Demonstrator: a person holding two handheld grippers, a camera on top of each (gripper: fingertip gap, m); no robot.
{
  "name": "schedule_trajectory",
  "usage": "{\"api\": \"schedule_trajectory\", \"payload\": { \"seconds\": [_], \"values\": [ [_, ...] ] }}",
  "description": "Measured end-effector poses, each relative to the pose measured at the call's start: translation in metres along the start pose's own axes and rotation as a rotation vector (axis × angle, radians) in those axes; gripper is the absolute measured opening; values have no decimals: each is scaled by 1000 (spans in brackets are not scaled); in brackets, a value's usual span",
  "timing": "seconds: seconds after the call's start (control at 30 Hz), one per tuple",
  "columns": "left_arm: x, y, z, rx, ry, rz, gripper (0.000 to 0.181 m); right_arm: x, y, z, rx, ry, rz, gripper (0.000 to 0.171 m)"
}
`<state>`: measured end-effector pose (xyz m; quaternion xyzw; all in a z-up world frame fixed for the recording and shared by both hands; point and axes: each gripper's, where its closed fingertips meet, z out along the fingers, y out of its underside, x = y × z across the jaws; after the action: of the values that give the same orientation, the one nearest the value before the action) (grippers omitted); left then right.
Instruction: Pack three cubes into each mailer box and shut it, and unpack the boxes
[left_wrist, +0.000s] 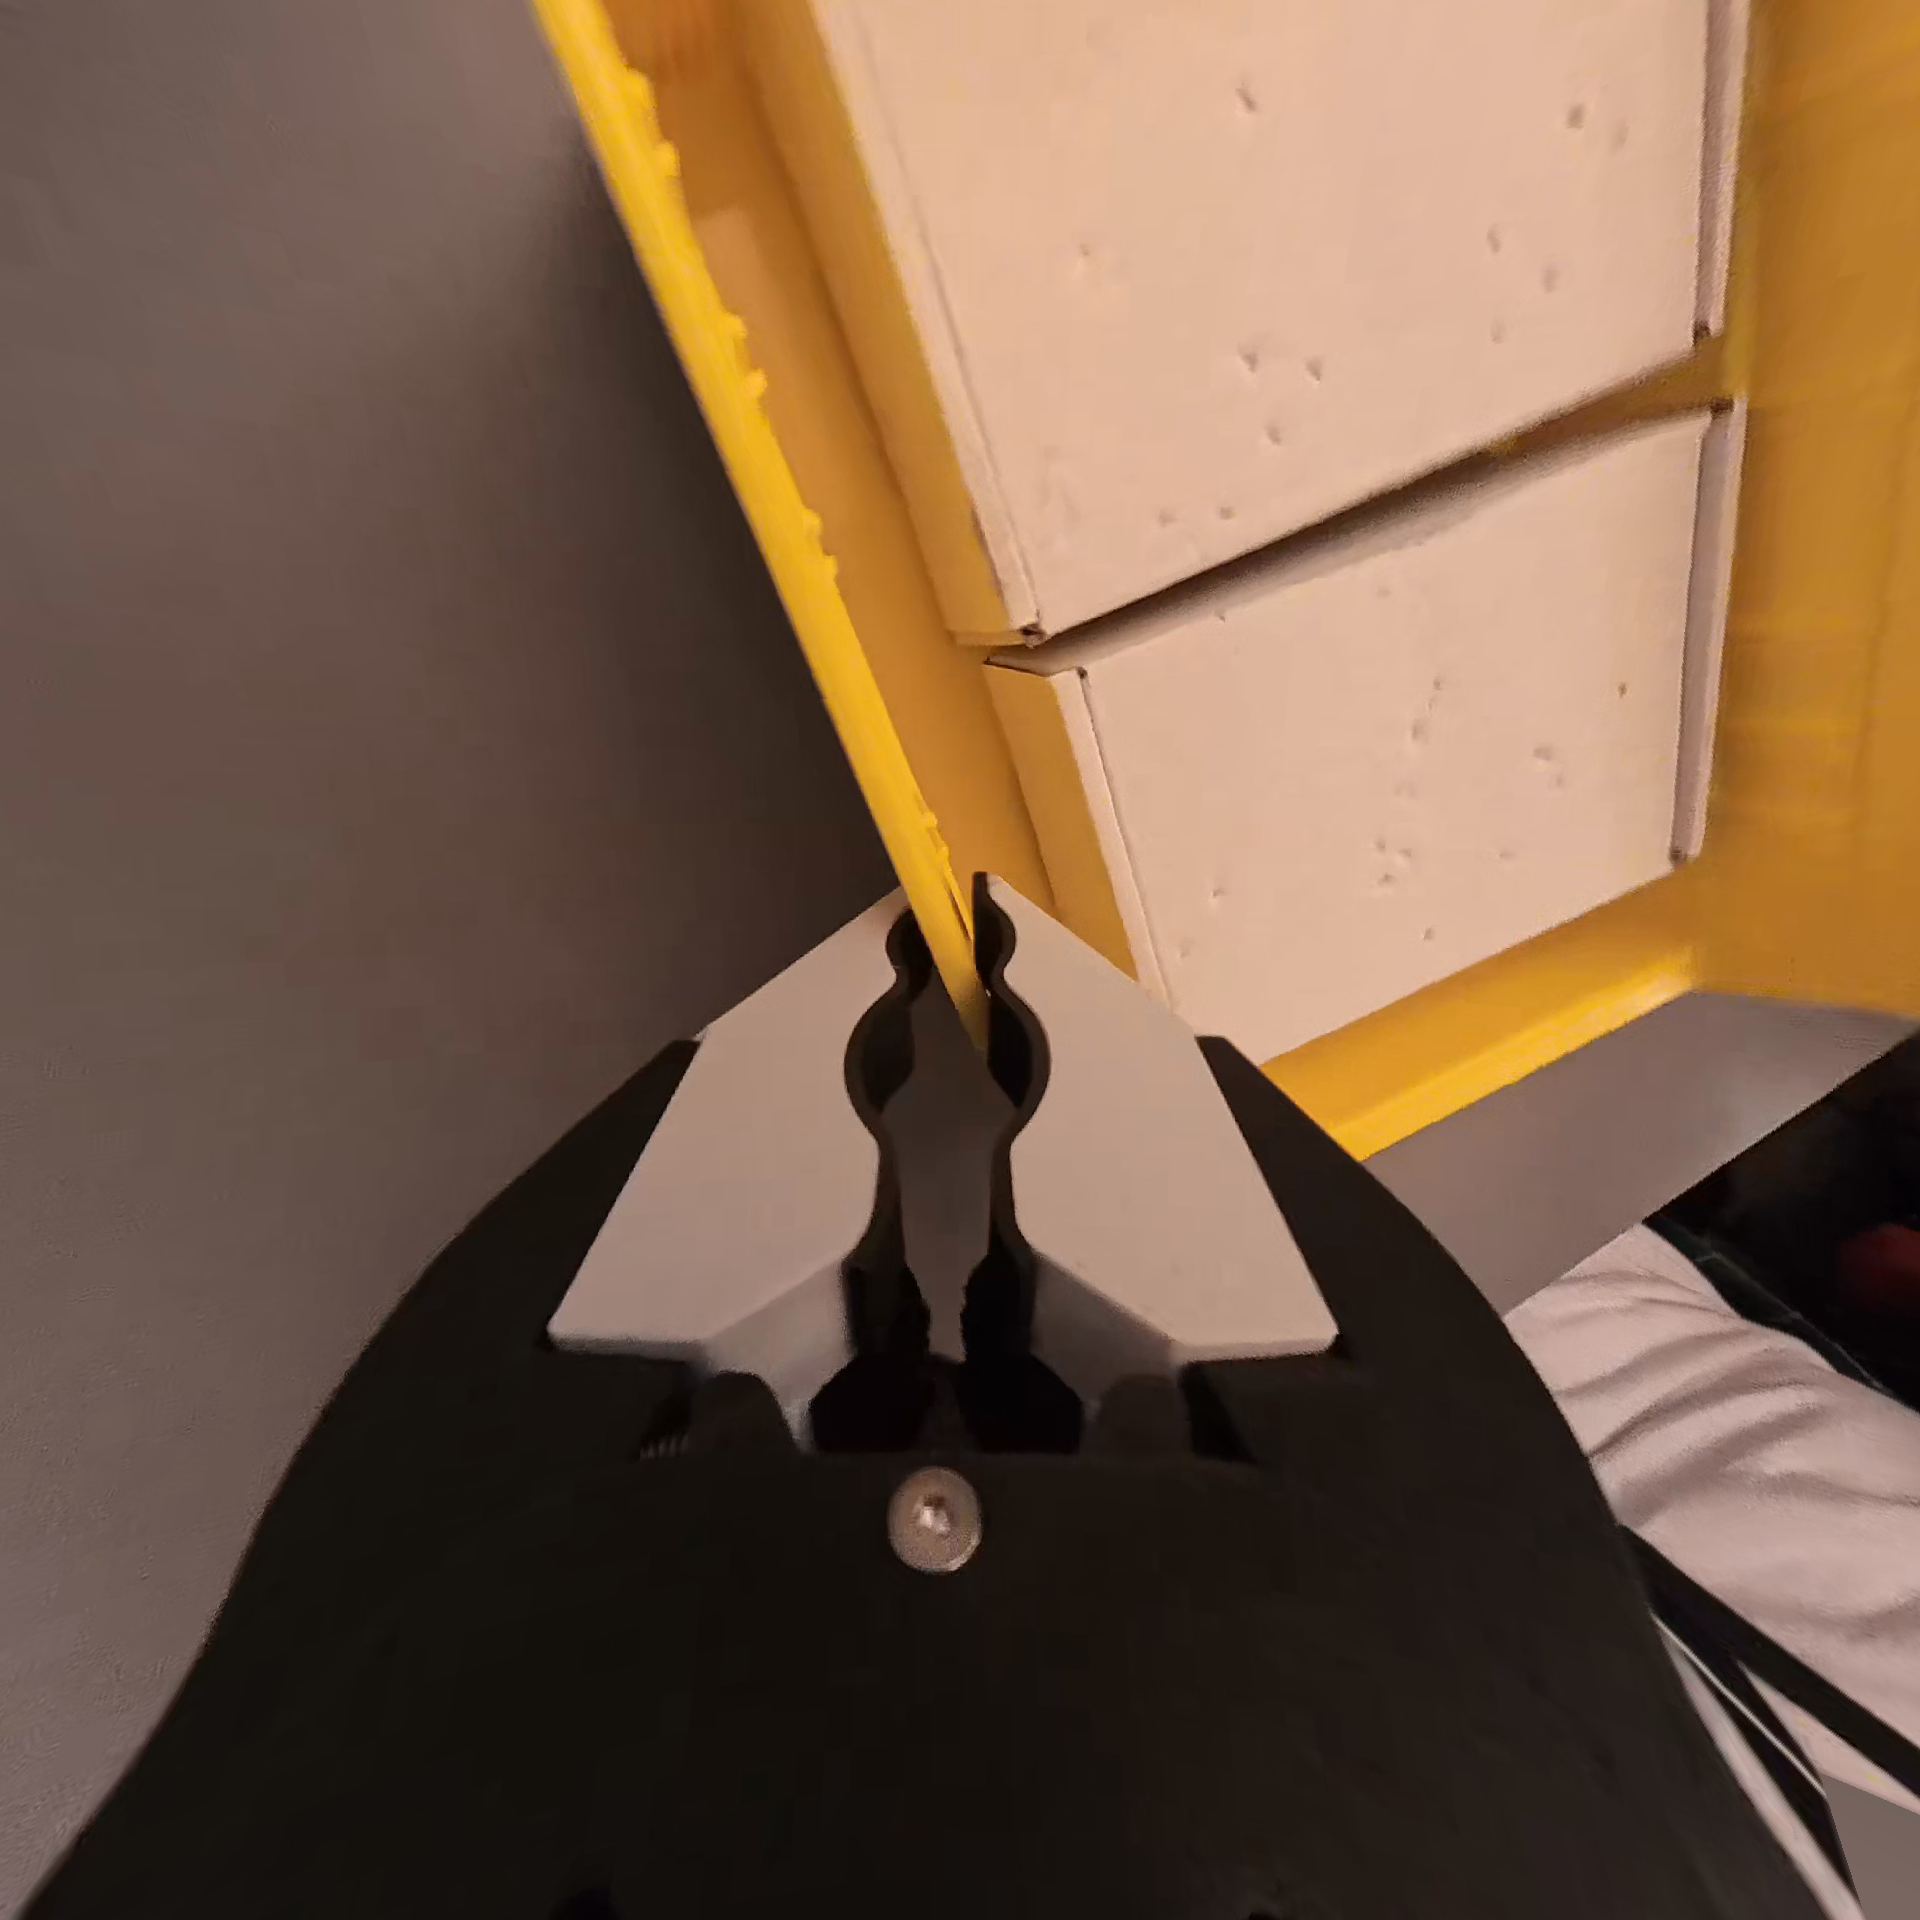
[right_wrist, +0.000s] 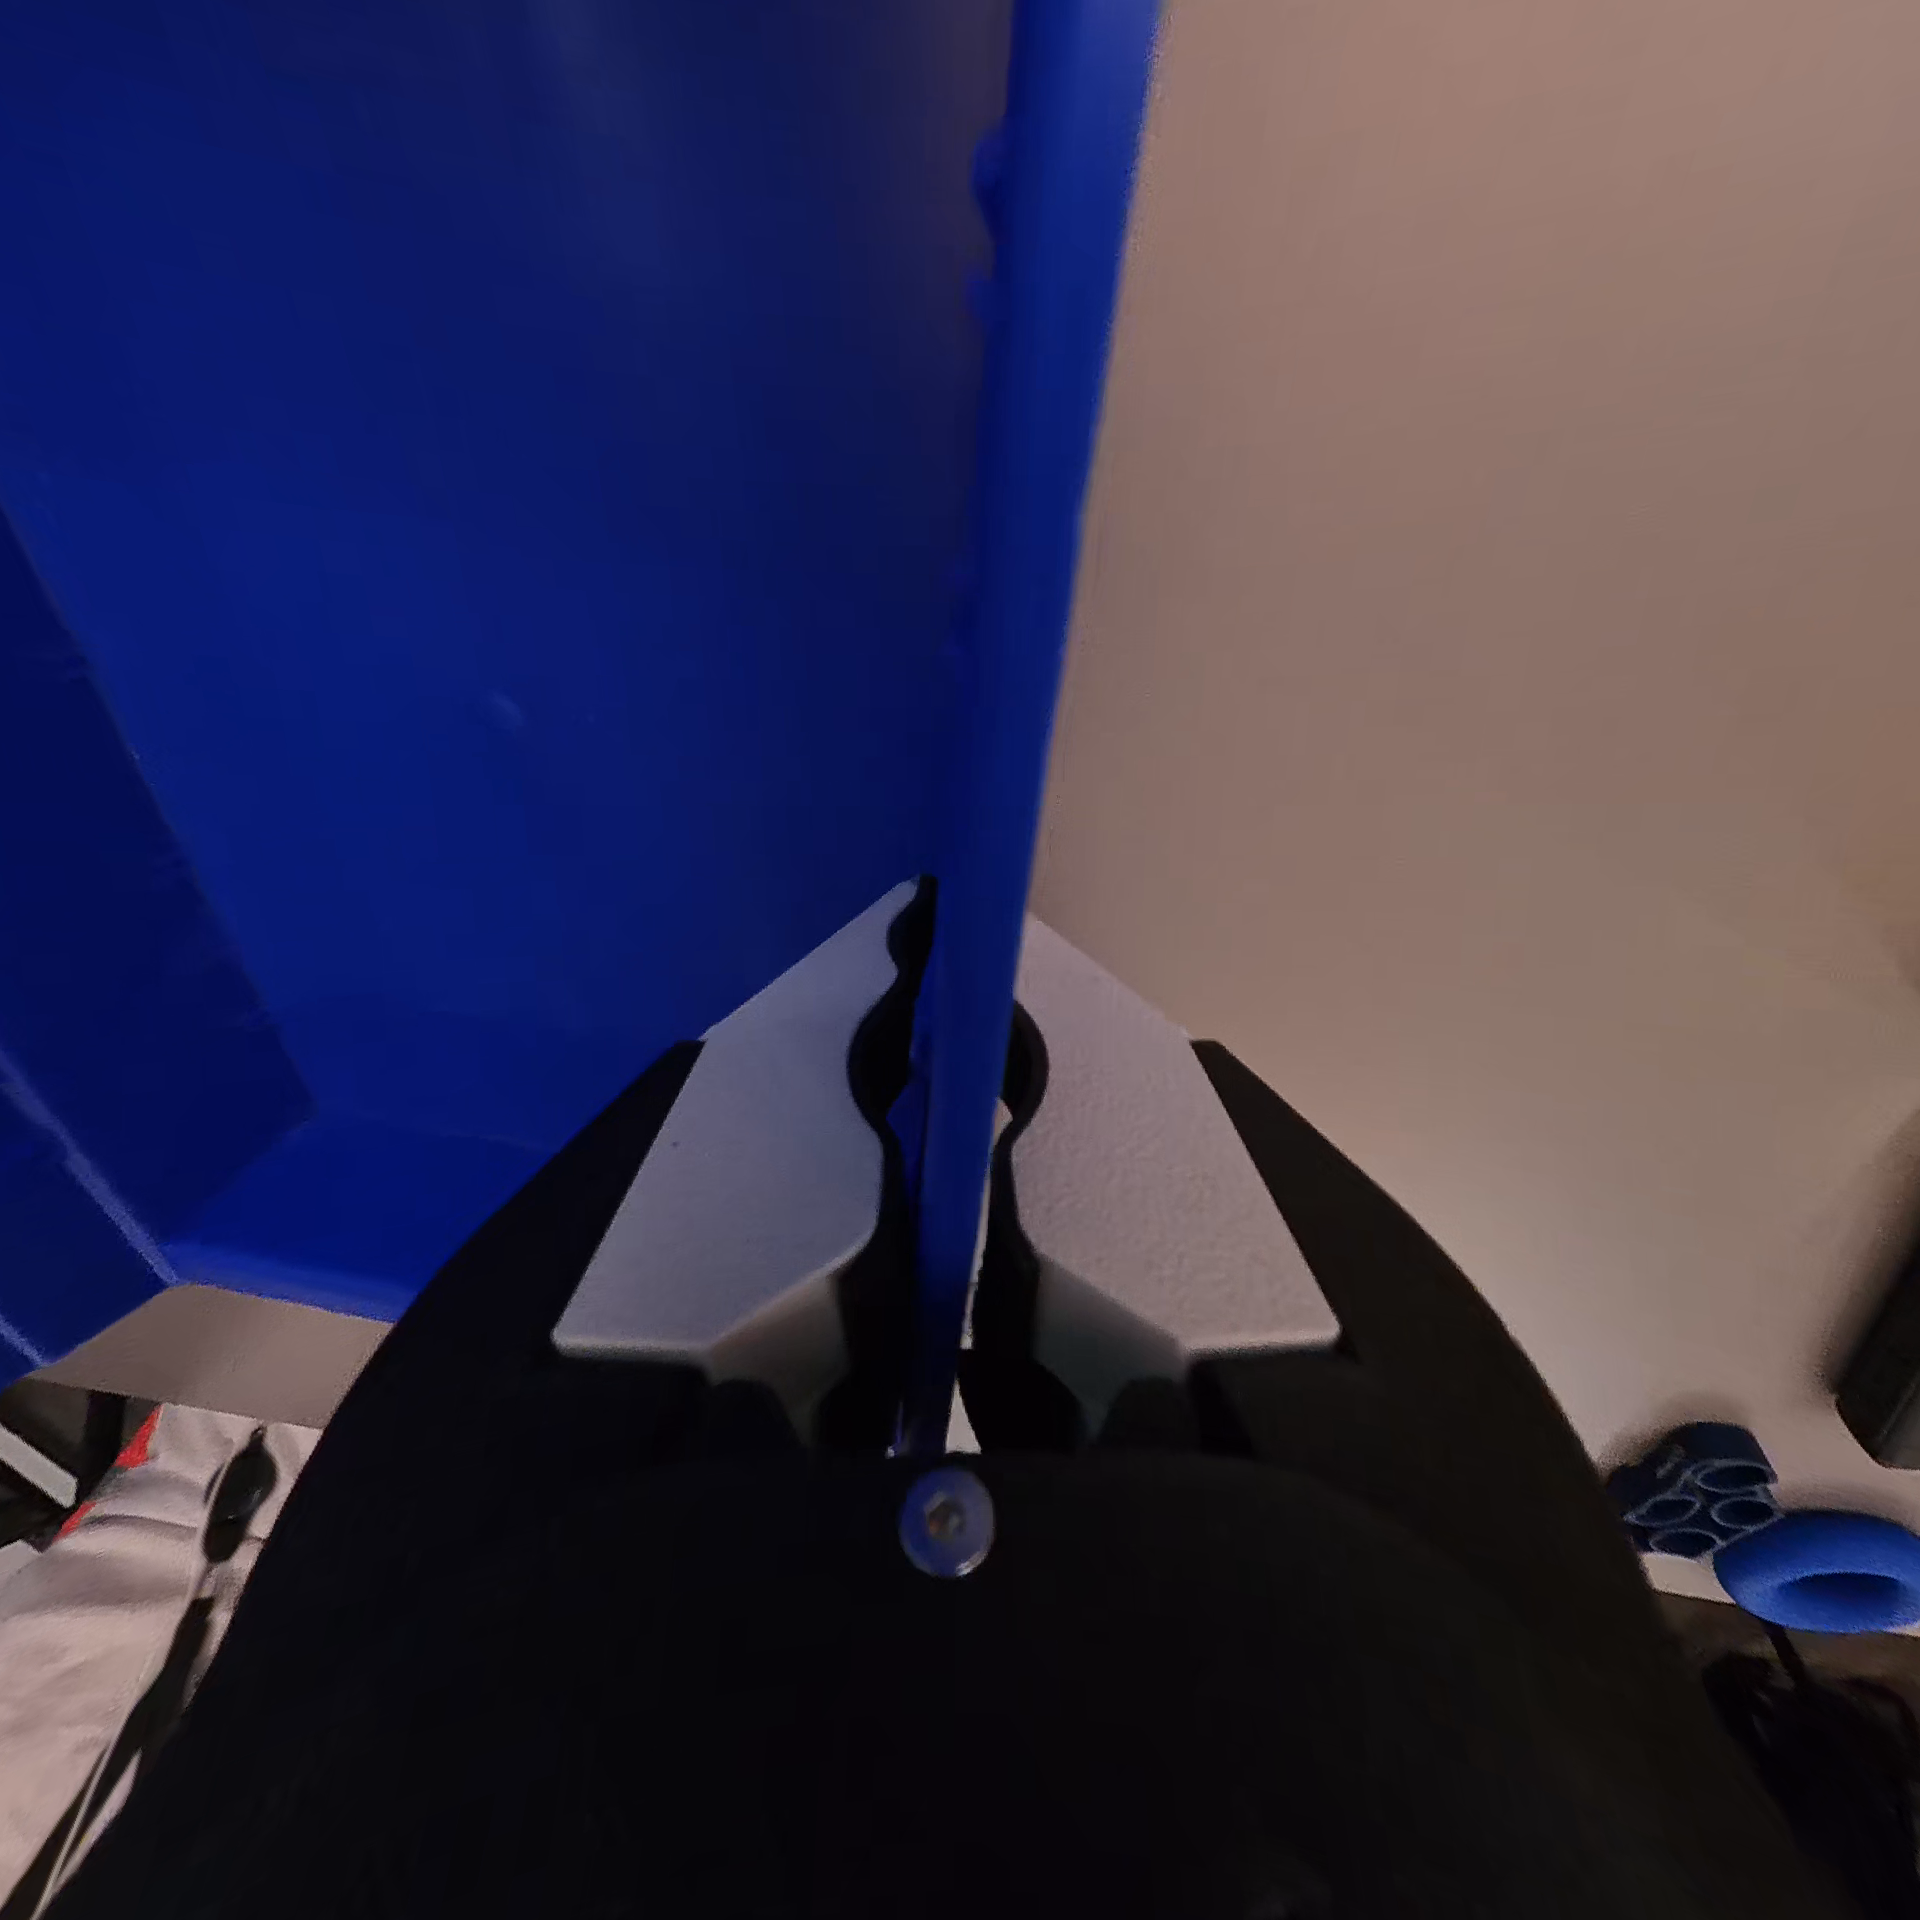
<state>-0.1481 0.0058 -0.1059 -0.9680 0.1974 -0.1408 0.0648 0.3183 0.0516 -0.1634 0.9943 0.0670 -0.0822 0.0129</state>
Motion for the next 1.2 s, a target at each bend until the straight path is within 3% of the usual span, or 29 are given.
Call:
{"api": "schedule_trajectory", "payload": {
  "seconds": [0.2,0.37,0.57,0.7,0.9,1.07,1.2],
  "values": [
    [-106,40,-37,61,-99,-183,2,3,-5,0,3,-12,12,4],
    [-202,103,-76,116,-181,-386,2,18,-7,-2,23,0,18,4],
    [-274,172,-109,239,-209,-618,2,32,-6,-5,22,-7,68,5],
    [-289,184,-116,297,-212,-621,3,33,-6,-4,-1,52,13,4],
    [-291,163,-112,289,-393,-419,2,21,-7,-2,-3,58,37,4],
    [-261,132,-98,348,-274,-384,2,-4,-7,2,-2,40,16,4],
    [-250,125,-93,323,-338,-366,2,-23,-9,5,-3,44,-5,4]
  ]
}}
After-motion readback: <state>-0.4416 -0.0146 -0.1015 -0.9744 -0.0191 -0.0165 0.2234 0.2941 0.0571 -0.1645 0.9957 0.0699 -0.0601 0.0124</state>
